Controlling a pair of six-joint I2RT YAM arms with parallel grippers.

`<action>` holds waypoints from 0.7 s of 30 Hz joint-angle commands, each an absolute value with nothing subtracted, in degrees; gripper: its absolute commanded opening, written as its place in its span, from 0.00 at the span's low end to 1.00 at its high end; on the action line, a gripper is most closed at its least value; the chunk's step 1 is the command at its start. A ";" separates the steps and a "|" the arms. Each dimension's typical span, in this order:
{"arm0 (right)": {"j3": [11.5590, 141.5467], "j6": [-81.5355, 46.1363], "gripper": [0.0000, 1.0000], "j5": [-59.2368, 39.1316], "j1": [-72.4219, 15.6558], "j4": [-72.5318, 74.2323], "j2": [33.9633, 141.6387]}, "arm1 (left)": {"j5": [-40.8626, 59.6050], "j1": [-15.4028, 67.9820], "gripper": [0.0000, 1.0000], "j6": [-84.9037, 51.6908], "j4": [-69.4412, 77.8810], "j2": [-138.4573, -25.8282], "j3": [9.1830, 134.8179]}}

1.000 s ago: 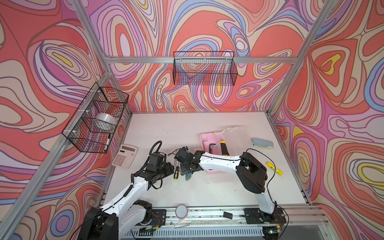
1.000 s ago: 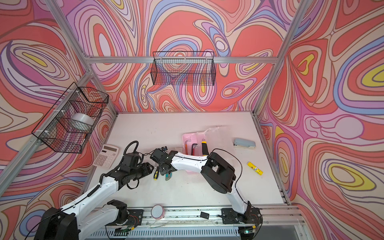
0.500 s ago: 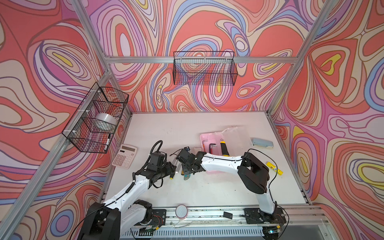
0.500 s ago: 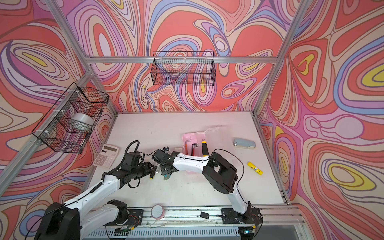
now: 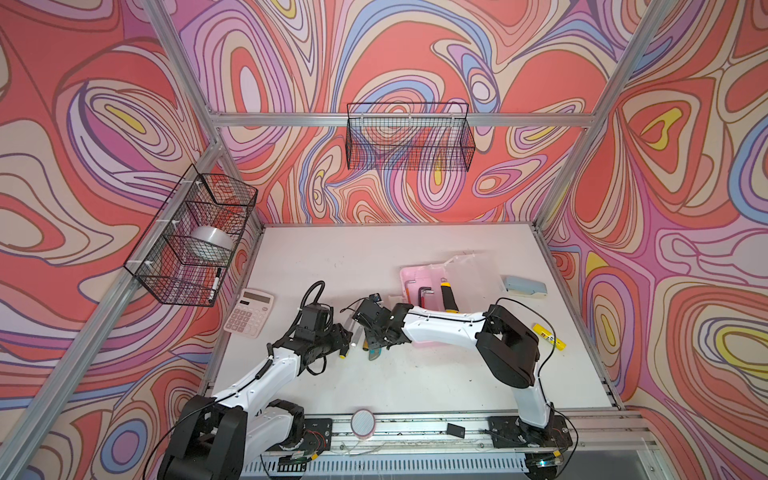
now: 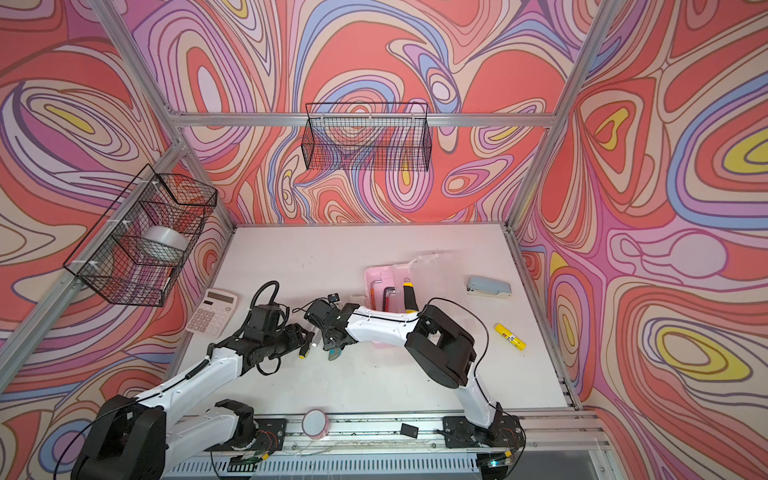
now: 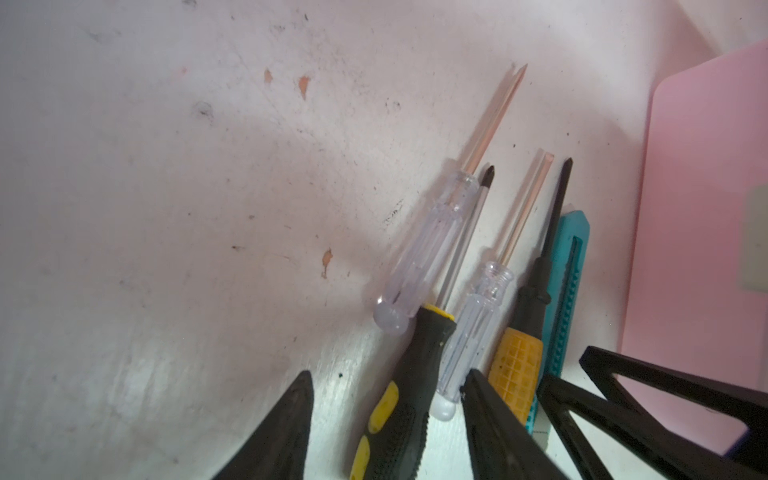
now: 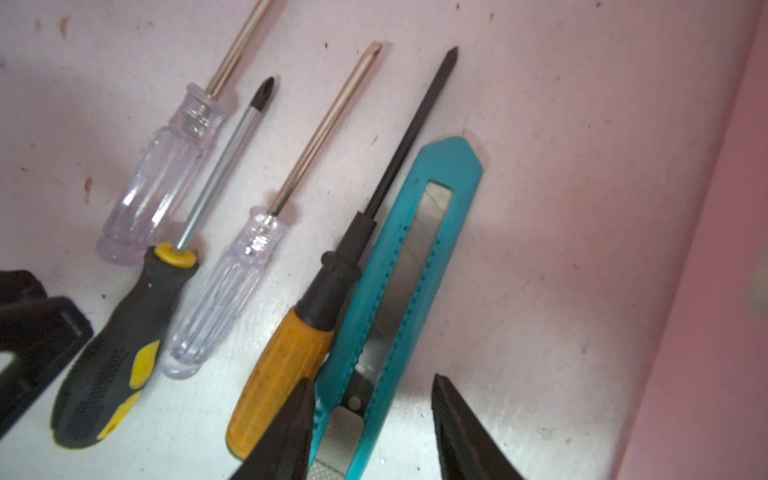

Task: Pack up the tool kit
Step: 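Lower the right gripper onto the teal box cutter and close on it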

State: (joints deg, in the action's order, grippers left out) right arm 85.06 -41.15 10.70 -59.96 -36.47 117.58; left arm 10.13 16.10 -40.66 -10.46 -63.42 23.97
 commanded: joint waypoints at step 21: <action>86.62 -40.98 0.48 9.94 -59.24 -37.51 119.18 | 10.52 14.96 0.58 -39.32 -9.26 -65.73 24.75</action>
